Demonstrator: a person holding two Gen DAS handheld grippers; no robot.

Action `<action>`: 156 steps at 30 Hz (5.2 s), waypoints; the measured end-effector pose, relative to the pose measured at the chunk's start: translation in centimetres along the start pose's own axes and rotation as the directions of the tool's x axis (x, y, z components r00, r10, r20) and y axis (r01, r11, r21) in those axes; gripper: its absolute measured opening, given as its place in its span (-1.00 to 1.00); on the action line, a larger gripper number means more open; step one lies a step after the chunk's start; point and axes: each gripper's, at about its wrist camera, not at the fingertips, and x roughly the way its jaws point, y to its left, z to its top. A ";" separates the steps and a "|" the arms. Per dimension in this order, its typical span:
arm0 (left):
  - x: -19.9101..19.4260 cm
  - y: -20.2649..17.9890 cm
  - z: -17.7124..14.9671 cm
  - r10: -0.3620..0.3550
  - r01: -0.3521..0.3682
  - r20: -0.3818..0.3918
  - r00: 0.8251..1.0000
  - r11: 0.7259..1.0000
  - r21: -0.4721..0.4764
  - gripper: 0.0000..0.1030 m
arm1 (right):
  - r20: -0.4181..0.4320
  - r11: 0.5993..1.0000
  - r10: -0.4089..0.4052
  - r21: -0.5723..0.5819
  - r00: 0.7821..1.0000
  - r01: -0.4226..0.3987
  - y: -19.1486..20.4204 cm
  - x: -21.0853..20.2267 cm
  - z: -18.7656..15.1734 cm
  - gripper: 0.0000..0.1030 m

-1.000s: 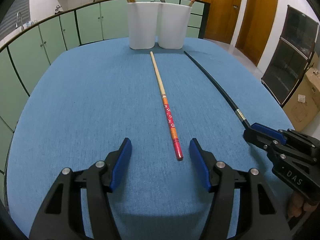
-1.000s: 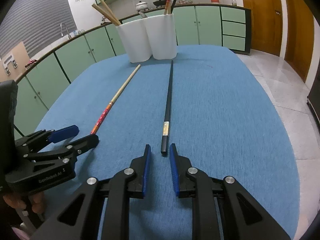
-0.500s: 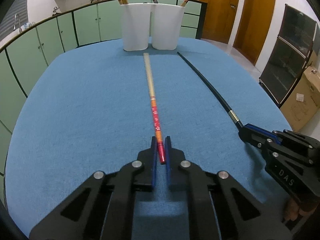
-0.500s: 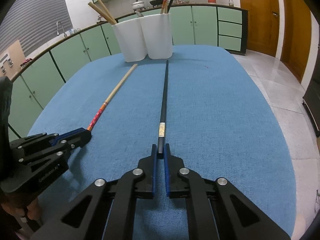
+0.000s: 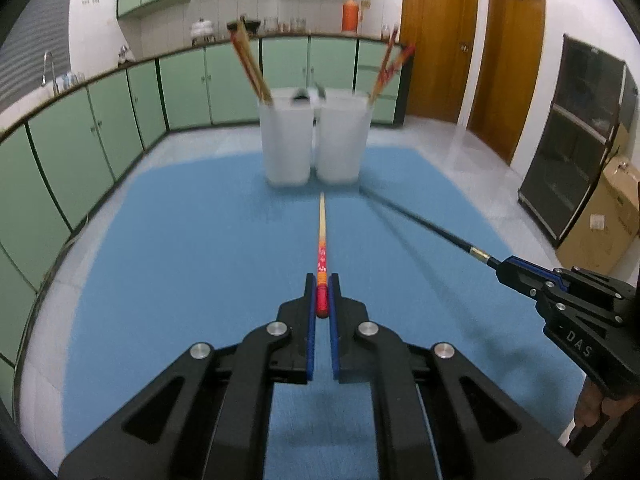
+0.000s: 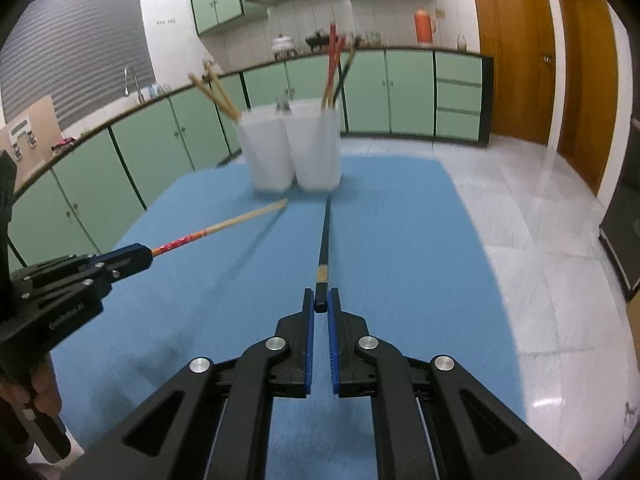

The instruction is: Organize utensils

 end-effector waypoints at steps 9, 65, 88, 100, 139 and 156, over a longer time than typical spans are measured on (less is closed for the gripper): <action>-4.4 -1.4 5.5 -0.034 0.033 0.144 0.989 0.999 0.008 -0.91 | 0.150 0.999 0.031 -0.033 0.988 -0.026 -0.3 -4.1 6.5 -0.88; 0.5 0.9 26.9 0.052 -0.055 0.478 0.877 0.998 -0.006 -0.91 | 0.392 0.983 0.129 -0.173 0.911 -0.065 3.0 1.4 31.4 -0.88; 9.5 3.5 23.3 0.086 -0.081 0.280 0.956 0.996 -0.030 -0.87 | 0.240 0.991 0.083 -0.119 0.967 -0.055 1.2 8.6 27.5 -0.79; 6.4 4.1 22.9 0.093 -0.076 0.335 0.938 0.995 -0.063 -0.21 | 0.281 0.996 0.036 -0.084 0.959 -0.013 -0.2 5.8 26.6 -0.13; -7.1 1.1 11.7 0.072 -0.064 0.372 0.925 0.997 -0.033 0.89 | 0.293 0.996 0.090 -0.017 0.952 -0.089 0.1 -7.4 13.9 0.89; -8.2 0.8 8.4 0.056 -0.048 0.297 0.953 0.998 -0.033 0.89 | 0.242 0.996 0.071 -0.067 0.968 -0.057 1.8 -8.5 10.4 0.89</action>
